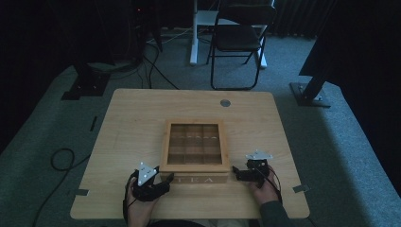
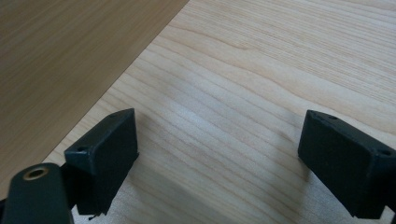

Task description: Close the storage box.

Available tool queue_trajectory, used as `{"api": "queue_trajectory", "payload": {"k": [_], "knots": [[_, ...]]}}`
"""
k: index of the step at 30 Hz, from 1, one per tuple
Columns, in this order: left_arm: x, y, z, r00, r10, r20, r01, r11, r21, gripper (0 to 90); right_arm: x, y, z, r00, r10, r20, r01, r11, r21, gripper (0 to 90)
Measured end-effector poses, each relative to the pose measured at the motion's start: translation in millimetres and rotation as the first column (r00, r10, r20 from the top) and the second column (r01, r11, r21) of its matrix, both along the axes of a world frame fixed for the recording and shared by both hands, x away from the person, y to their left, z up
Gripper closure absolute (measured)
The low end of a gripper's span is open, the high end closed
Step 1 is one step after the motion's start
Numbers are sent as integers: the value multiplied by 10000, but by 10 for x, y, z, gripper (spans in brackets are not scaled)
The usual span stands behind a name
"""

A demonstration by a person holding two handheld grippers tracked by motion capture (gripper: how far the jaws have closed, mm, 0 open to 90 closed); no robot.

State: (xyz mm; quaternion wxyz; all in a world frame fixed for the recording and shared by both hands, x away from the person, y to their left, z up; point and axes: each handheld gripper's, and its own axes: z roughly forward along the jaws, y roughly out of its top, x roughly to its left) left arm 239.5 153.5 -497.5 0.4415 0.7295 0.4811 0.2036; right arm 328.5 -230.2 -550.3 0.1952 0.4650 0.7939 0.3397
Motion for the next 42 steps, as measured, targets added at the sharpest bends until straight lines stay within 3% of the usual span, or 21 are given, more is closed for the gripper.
{"api": "queue_trajectory", "payload": {"k": [15, 18, 25, 31, 35, 42], "knots": [[-40, -1, -103, 9992, 118, -371, -120, 9999, -57, 397, 0, 0, -1, 10000, 4, 9, -4, 10000, 2, 116], [-51, 29, -67, 9998, 147, -135, -153, 9990, -415, 381, 1, 0, -1, 10000, 6, 9, -6, 10000, 1, 116], [-72, 74, -54, 9995, 321, -40, -322, 9983, -486, 380, 0, 0, -1, 10000, 6, 11, -6, 10000, 1, 116], [-92, 126, 16, 9983, 428, 406, -405, 9975, -579, 380, 0, 0, -1, 10000, 5, 8, -5, 10000, 3, 116], [-71, 180, 61, 9960, 625, 638, -593, 9970, -498, 380, 1, 0, -1, 10000, 8, 10, -8, 10000, 2, 116], [80, 277, 126, 9917, 807, 1005, -816, 9967, 51, 382, 0, 0, -1, 10000, 2, 8, -2, 10000, 3, 116]]}}
